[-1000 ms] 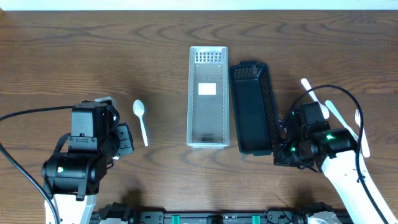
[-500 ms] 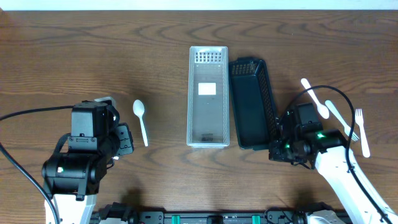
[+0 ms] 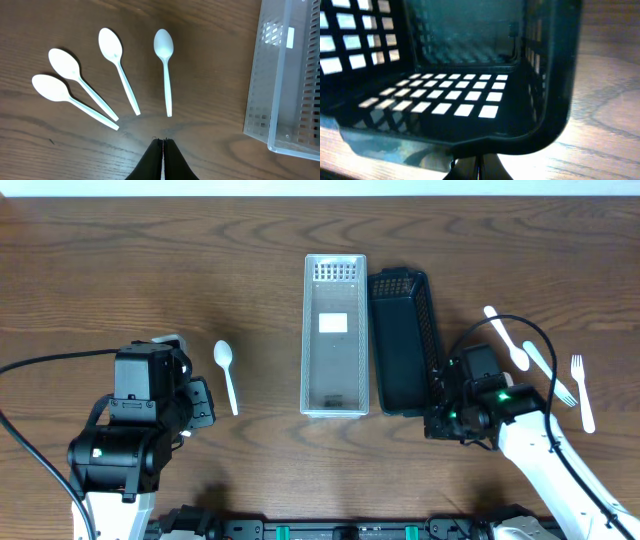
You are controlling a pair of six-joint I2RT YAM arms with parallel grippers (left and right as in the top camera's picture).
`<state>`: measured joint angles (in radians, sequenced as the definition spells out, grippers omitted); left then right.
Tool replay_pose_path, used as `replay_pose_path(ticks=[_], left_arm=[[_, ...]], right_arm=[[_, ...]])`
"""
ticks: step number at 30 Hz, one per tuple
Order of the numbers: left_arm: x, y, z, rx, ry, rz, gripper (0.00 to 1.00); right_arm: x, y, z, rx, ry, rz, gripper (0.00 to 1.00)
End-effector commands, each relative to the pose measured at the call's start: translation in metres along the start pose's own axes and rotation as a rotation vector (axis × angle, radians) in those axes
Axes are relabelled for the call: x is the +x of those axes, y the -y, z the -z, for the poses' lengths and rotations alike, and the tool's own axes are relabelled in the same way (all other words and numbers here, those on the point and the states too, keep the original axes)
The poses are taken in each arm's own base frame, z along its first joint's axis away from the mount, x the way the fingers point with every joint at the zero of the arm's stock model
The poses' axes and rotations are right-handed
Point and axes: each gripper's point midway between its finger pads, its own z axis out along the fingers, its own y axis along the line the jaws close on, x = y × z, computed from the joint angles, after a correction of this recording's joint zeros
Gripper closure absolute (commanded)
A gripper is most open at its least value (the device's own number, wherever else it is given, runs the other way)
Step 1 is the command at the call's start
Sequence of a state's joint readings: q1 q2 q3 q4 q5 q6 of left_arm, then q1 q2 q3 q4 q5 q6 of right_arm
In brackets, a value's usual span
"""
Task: Pack container
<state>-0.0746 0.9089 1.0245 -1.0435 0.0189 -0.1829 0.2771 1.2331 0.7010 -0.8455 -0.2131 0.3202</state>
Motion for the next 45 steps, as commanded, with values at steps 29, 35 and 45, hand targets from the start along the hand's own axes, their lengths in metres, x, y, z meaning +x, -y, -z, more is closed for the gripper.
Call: replay_pose_path(ticks=[29,35,45], left_arm=[[-0.005,0.001,0.004,0.001,0.017,-0.004,0.94],[-0.005,0.001,0.004,0.001,0.017,-0.005,0.94],[-0.005,0.001,0.004,0.001,0.017,-0.005,0.94]], right_arm=[[-0.062,0.045,0.03,0.328,0.118,-0.028,0.99],[-0.063,0.04,0.013,0.289,0.071,-0.01,0.99],[-0.061,0.024,0.009,0.199,0.052,0.036,0.99]])
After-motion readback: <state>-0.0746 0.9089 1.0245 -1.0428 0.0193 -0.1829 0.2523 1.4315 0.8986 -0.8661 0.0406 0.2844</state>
